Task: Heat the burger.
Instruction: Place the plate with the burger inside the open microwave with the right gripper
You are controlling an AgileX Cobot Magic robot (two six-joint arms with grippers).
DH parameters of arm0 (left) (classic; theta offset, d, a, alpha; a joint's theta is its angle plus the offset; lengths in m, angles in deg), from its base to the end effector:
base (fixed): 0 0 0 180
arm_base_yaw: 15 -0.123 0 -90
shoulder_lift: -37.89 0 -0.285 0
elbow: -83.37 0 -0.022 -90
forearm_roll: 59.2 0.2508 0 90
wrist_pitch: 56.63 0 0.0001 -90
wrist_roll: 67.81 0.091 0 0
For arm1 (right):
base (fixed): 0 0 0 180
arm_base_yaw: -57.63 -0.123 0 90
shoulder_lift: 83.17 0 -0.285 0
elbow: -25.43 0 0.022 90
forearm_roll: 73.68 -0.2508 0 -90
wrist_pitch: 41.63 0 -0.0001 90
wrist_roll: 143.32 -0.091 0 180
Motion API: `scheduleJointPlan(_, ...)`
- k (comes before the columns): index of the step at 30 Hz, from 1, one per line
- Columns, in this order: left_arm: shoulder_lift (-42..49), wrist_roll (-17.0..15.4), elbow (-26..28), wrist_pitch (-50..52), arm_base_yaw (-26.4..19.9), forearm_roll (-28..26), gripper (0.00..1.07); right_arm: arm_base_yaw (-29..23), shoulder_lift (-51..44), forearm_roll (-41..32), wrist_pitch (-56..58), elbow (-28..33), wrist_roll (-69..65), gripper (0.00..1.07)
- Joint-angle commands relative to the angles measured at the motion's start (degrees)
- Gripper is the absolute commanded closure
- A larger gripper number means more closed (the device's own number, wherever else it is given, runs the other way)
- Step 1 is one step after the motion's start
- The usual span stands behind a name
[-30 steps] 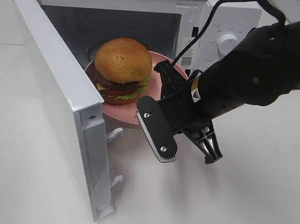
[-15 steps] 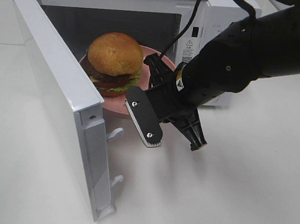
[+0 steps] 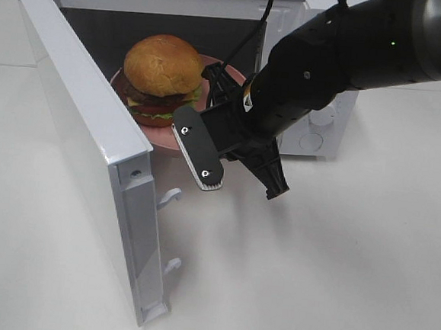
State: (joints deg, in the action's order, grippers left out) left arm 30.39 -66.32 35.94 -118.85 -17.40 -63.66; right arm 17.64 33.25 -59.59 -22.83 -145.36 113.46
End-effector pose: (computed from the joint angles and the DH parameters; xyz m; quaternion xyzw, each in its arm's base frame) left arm -0.0089 -0.0066 0.2809 -0.0043 0.8527 -0.0211 0.5220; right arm 0.3086 0.2495 0.1767 -0.8564 0.4115 -0.1650 0.2646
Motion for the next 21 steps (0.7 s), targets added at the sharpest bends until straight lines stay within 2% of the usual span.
scheduleJointPlan(1,0.23,-0.06,-0.29,0.86,0.11,0.00,0.04,0.11,0.29,0.17,-2.52,-2.75,0.46,1.07)
scheduleJointPlan(8,0.23,-0.06,-0.29,0.86,0.11,0.00,0.04,0.11,1.43,0.17,-1.49,-5.04,0.46,1.07)
scheduleJointPlan(21,0.23,-0.06,-0.29,0.86,0.11,0.00,0.04,-0.06,7.05,-1.55,6.02,-16.04,-0.57,1.07)
